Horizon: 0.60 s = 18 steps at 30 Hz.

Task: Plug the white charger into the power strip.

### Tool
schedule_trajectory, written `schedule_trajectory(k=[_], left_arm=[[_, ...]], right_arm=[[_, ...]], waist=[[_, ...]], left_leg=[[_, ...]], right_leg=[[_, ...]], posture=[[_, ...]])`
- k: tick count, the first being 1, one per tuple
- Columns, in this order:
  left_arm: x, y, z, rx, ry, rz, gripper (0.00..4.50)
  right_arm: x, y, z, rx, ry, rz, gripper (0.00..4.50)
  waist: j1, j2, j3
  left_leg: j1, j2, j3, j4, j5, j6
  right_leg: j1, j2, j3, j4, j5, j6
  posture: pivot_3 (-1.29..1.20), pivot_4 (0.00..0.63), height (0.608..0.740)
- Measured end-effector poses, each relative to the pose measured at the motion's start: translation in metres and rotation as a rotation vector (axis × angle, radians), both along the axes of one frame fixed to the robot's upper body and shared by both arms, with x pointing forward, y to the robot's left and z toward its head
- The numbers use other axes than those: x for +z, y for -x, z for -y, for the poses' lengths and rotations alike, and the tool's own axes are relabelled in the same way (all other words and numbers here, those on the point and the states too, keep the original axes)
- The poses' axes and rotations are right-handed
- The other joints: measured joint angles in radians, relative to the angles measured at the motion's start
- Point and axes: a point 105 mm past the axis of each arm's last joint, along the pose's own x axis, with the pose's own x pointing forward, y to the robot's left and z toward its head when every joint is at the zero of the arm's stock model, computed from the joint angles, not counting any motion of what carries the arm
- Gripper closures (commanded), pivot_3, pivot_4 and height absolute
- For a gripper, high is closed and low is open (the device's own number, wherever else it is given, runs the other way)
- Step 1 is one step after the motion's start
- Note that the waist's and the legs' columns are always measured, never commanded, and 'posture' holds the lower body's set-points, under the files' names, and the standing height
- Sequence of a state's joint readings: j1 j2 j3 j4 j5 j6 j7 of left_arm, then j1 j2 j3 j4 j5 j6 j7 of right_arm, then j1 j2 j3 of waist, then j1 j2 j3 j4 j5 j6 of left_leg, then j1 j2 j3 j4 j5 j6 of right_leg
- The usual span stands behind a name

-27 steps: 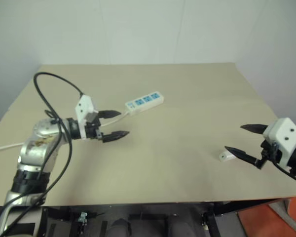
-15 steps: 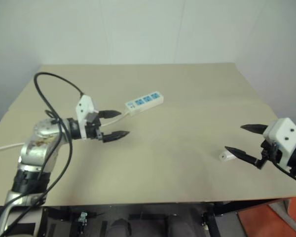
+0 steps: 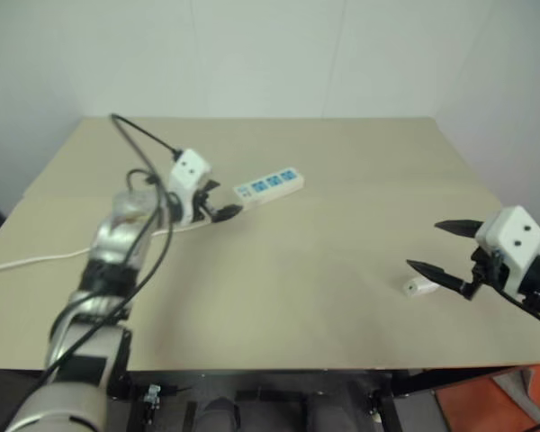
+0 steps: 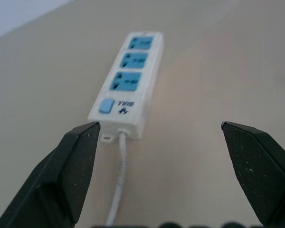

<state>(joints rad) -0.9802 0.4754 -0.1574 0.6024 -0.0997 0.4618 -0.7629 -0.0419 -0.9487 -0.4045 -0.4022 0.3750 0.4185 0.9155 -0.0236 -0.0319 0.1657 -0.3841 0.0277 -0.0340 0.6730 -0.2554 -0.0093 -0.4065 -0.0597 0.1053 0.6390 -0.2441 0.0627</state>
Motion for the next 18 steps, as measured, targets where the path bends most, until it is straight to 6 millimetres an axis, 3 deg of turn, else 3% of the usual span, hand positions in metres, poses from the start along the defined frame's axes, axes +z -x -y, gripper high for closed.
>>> schedule_trajectory(k=[6,11,15,18], left_arm=[[-0.055,-0.016,-0.002,0.156,-0.084,-0.150,0.05],[-0.052,-0.028,-0.012,0.252,-0.131,-0.092,0.05],[-0.053,-0.029,-0.012,0.257,-0.126,-0.095,0.80],[-0.056,-0.028,-0.010,0.244,-0.111,-0.118,1.63]], right_arm=[[-0.002,0.001,0.000,-0.002,0.001,-0.006,0.00],[-0.005,0.004,0.000,-0.001,0.007,-0.013,0.00],[-0.006,0.007,-0.001,0.000,0.012,-0.015,0.00],[-0.006,0.008,-0.002,-0.001,0.015,-0.013,0.00]], waist=[[-0.003,0.000,0.000],[0.004,0.000,0.000],[0.004,0.000,0.000],[0.001,0.000,0.000]], left_leg=[[-0.002,0.000,0.000,0.000,-0.002,0.003],[-0.001,0.000,0.000,0.001,-0.002,0.003],[-0.001,-0.001,0.000,0.002,-0.002,0.003],[0.000,-0.001,0.000,0.002,-0.002,0.003]], right_leg=[[-0.001,0.000,0.000,-0.002,0.000,0.000],[-0.001,0.000,0.000,-0.001,0.000,0.000],[0.000,0.000,0.000,0.000,0.000,0.001],[0.000,0.000,0.000,0.001,0.000,0.001]], posture=[[0.00,0.150,0.740],[0.00,0.150,0.740],[0.00,0.150,0.740],[0.00,0.150,0.740]])
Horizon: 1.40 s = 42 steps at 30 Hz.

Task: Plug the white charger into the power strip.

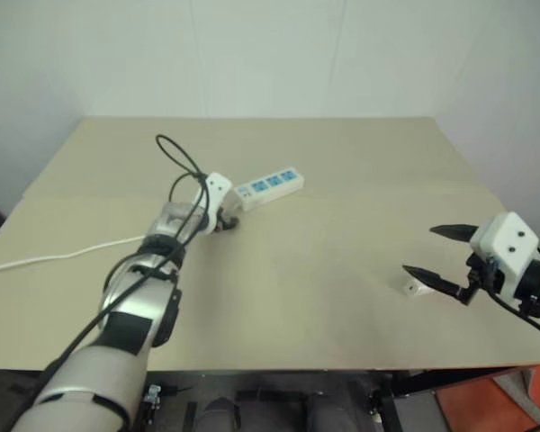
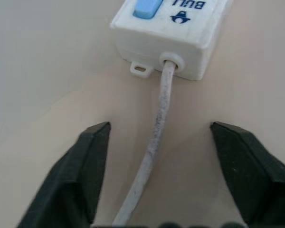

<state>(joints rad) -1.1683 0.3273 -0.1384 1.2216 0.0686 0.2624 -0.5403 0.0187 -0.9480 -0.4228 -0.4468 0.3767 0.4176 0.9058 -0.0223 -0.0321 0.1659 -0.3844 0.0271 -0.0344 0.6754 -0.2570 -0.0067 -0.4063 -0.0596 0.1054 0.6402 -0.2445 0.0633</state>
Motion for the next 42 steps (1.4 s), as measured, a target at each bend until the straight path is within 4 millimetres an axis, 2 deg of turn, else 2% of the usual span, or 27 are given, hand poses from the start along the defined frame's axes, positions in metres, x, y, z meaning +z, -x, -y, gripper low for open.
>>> schedule_trajectory(k=[5,10,15,18,22,25,32,34,37,42], left_arm=[[-0.002,0.001,0.000,0.003,0.032,-0.018,3.03],[-0.003,0.002,-0.008,0.032,0.059,-0.036,4.46],[-0.004,0.006,-0.012,0.009,0.092,-0.062,4.46],[-0.005,0.015,-0.009,-0.113,0.114,-0.074,4.46],[-0.014,0.045,-0.003,-0.392,0.155,-0.058,4.46],[-0.022,0.077,0.003,-0.609,0.186,-0.064,4.46],[-0.030,0.129,-0.002,-0.888,0.168,-0.083,4.46],[-0.032,0.136,-0.004,-0.930,0.145,-0.087,4.46],[-0.033,0.136,-0.003,-0.944,0.098,-0.039,4.46],[-0.037,0.129,-0.007,-0.896,0.067,0.025,3.12]], right_arm=[[0.003,0.001,0.002,-0.007,0.002,0.011,0.00],[0.003,0.001,0.002,-0.009,0.002,0.013,0.00],[0.003,0.001,0.002,-0.008,0.002,0.014,0.00],[0.003,0.001,0.002,-0.009,0.002,0.013,0.00],[0.000,0.003,0.001,-0.006,-0.001,0.005,0.00],[0.000,0.003,0.000,-0.003,-0.001,0.003,0.00],[0.000,0.003,-0.001,-0.001,-0.001,0.004,0.00],[0.000,0.003,-0.001,-0.002,-0.002,0.003,0.00],[0.000,0.003,-0.001,0.000,-0.002,0.004,0.00],[-0.002,0.002,-0.004,0.004,-0.011,0.000,0.00]], waist=[[-0.005,0.000,0.000],[-0.008,0.000,0.000],[-0.008,0.000,0.000],[-0.008,0.001,0.000],[-0.005,0.002,-0.001],[0.010,0.002,-0.001],[0.008,0.002,-0.001],[0.008,0.002,-0.001],[0.010,0.002,-0.001],[0.007,0.002,-0.001]], left_leg=[[0.000,0.000,0.000,0.000,0.000,0.000],[0.000,0.000,0.000,0.000,0.000,0.000],[0.001,0.000,0.000,0.000,0.000,0.000],[0.000,0.000,0.000,0.000,0.000,0.000],[0.000,0.000,0.000,0.000,0.000,0.000],[-0.001,0.001,0.000,0.001,0.000,0.000],[0.000,0.001,0.000,0.001,0.000,0.000],[0.000,0.001,0.000,0.001,0.000,0.000],[0.000,0.001,0.000,0.002,0.000,0.000],[0.000,0.001,0.000,0.001,0.000,0.000]], right_leg=[[0.000,0.000,0.000,0.000,0.000,0.000],[0.000,0.000,0.000,0.000,0.000,0.000],[0.000,0.000,0.000,0.000,0.000,0.000],[0.000,0.000,0.000,0.000,0.000,0.000],[0.000,0.000,0.000,0.000,0.000,0.000],[0.000,0.000,0.000,0.000,0.000,0.000],[0.000,0.000,-0.001,0.000,-0.001,0.000],[0.000,0.000,-0.001,0.000,-0.001,-0.001],[0.001,0.000,-0.001,0.000,0.000,-0.001],[0.001,0.000,-0.001,0.000,0.000,-0.001]], posture=[[0.00,0.150,0.740],[0.00,0.150,0.740],[0.00,0.150,0.740],[0.00,0.150,0.740],[0.00,0.150,0.740],[0.00,0.150,0.740],[0.00,0.150,0.740],[0.00,0.150,0.740],[0.00,0.150,0.740],[0.00,0.150,0.740]])
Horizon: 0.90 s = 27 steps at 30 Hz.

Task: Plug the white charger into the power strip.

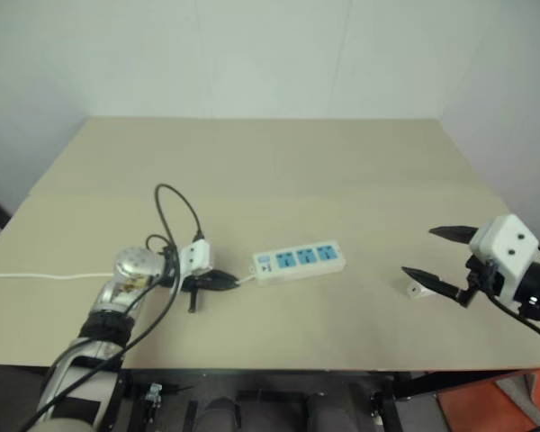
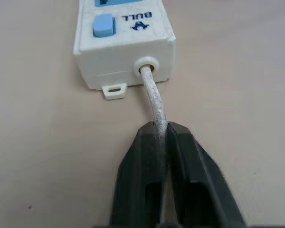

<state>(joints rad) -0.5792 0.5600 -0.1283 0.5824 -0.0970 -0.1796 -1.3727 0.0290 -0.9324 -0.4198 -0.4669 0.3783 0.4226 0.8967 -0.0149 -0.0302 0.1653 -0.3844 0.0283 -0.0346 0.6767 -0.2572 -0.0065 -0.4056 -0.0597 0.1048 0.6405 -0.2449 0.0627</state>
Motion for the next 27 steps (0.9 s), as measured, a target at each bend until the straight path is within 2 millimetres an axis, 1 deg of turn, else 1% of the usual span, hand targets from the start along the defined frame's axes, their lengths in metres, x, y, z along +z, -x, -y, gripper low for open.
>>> schedule_trajectory(k=[2,4,5,10,11,13,15,18,23,27], left_arm=[[0.002,-0.002,-0.002,0.019,0.023,0.007,2.52],[0.009,-0.003,-0.004,0.037,0.069,0.013,1.83],[0.012,-0.003,-0.005,0.039,0.085,0.018,1.61],[0.040,-0.001,-0.002,0.051,0.241,0.049,0.14],[0.045,-0.002,0.000,0.053,0.265,0.064,0.01],[0.053,-0.004,0.012,0.057,0.318,0.090,0.01],[0.052,-0.005,0.022,0.057,0.349,0.092,0.01],[0.044,-0.006,0.035,0.047,0.354,0.092,0.01],[0.019,-0.009,0.051,0.051,0.351,0.057,0.01],[0.012,-0.014,0.060,0.052,0.345,0.063,0.01]], right_arm=[[-0.001,0.000,-0.001,-0.004,-0.010,0.000,0.00],[-0.002,-0.001,-0.001,-0.009,-0.017,0.002,0.00],[-0.002,-0.001,-0.001,-0.010,-0.020,0.002,0.00],[-0.004,-0.001,-0.002,-0.013,-0.037,-0.007,0.00],[-0.003,-0.002,-0.002,-0.010,-0.044,-0.007,0.00],[0.001,-0.004,-0.003,-0.007,-0.048,0.006,0.00],[0.006,-0.006,-0.004,0.000,-0.053,0.020,0.00],[0.005,-0.008,-0.002,-0.006,-0.058,0.012,0.00],[0.004,-0.008,-0.003,-0.003,-0.058,0.011,0.00],[0.004,-0.008,-0.004,-0.002,-0.058,0.011,0.00]], waist=[[-0.002,0.000,0.000],[-0.003,0.000,0.000],[-0.003,0.000,0.000],[-0.003,0.000,0.000],[-0.003,0.000,0.000],[0.000,0.000,0.000],[0.000,0.000,0.000],[0.000,0.000,0.000],[-0.002,0.000,0.000],[-0.001,0.000,0.000]], left_leg=[[0.000,0.000,0.000,0.000,0.000,0.000],[0.000,0.000,0.000,0.000,0.000,0.000],[0.000,0.000,0.000,0.000,0.000,0.000],[0.000,0.000,0.000,0.000,0.000,0.000],[0.000,0.000,0.000,0.000,0.000,0.000],[0.000,0.000,0.000,0.001,0.000,0.000],[0.001,0.000,0.000,0.001,0.000,0.000],[0.000,0.000,0.000,0.000,0.000,0.000],[0.001,0.000,0.000,0.000,0.000,0.000],[0.000,0.000,0.000,0.000,0.000,0.000]], right_leg=[[0.000,0.000,0.000,0.000,0.000,0.000],[0.000,0.000,0.000,0.000,0.000,0.000],[0.000,0.000,0.000,0.000,0.000,0.000],[0.000,0.000,0.000,0.000,0.000,0.000],[0.000,0.000,0.000,0.000,0.000,0.000],[0.001,0.000,0.000,0.000,0.000,0.000],[0.001,0.000,0.000,0.000,0.000,0.000],[0.001,0.000,0.000,0.000,0.000,0.000],[0.001,0.000,0.000,0.000,0.000,0.000],[0.001,0.000,0.000,-0.001,0.000,0.000]], posture=[[0.00,0.150,0.740],[0.00,0.150,0.740],[0.00,0.150,0.740],[0.00,0.150,0.740],[0.00,0.150,0.740],[0.00,0.150,0.740],[0.00,0.150,0.740],[0.00,0.150,0.740],[0.00,0.150,0.740],[0.00,0.150,0.740]])
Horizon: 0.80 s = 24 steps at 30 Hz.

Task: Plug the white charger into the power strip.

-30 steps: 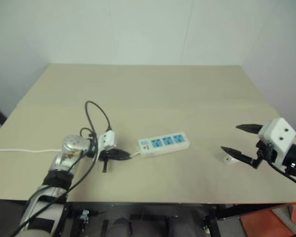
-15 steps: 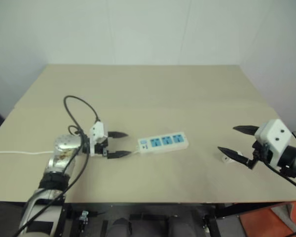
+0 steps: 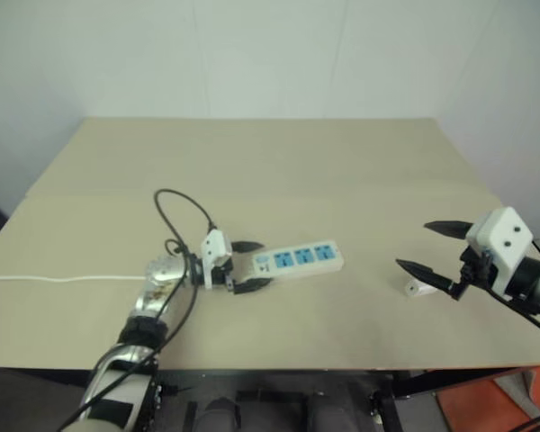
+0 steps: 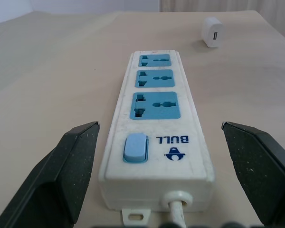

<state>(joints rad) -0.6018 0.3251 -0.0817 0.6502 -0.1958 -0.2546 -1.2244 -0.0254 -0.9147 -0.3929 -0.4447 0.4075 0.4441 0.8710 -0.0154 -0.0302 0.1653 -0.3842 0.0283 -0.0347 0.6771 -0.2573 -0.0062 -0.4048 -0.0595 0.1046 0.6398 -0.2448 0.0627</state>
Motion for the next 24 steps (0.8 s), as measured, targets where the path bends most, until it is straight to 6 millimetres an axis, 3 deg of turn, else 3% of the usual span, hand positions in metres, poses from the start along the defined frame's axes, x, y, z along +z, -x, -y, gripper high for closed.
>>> schedule_trajectory(k=[6,11,24], left_arm=[[-0.004,-0.014,0.014,0.028,-0.016,0.028,0.01],[-0.006,-0.014,0.016,-0.004,-0.038,0.012,0.01],[-0.013,-0.009,0.001,-0.018,-0.090,-0.021,0.01]], right_arm=[[0.001,0.003,-0.005,0.012,-0.002,0.003,0.00],[0.000,0.004,-0.005,0.009,0.001,-0.002,0.00],[0.000,0.005,-0.005,0.008,0.002,-0.005,0.00]], waist=[[0.002,0.000,0.000],[0.003,0.000,0.000],[-0.007,0.004,-0.002]], left_leg=[[0.000,0.000,0.000,0.000,0.000,0.000],[0.000,0.000,0.000,0.000,0.000,0.000],[0.002,0.000,0.000,0.000,0.000,0.000]], right_leg=[[0.000,0.000,0.000,0.000,0.000,0.000],[0.001,0.000,0.000,0.000,0.000,0.000],[0.002,0.000,0.000,0.001,0.000,0.000]], posture=[[0.00,0.150,0.740],[0.00,0.150,0.740],[0.00,0.150,0.740]])
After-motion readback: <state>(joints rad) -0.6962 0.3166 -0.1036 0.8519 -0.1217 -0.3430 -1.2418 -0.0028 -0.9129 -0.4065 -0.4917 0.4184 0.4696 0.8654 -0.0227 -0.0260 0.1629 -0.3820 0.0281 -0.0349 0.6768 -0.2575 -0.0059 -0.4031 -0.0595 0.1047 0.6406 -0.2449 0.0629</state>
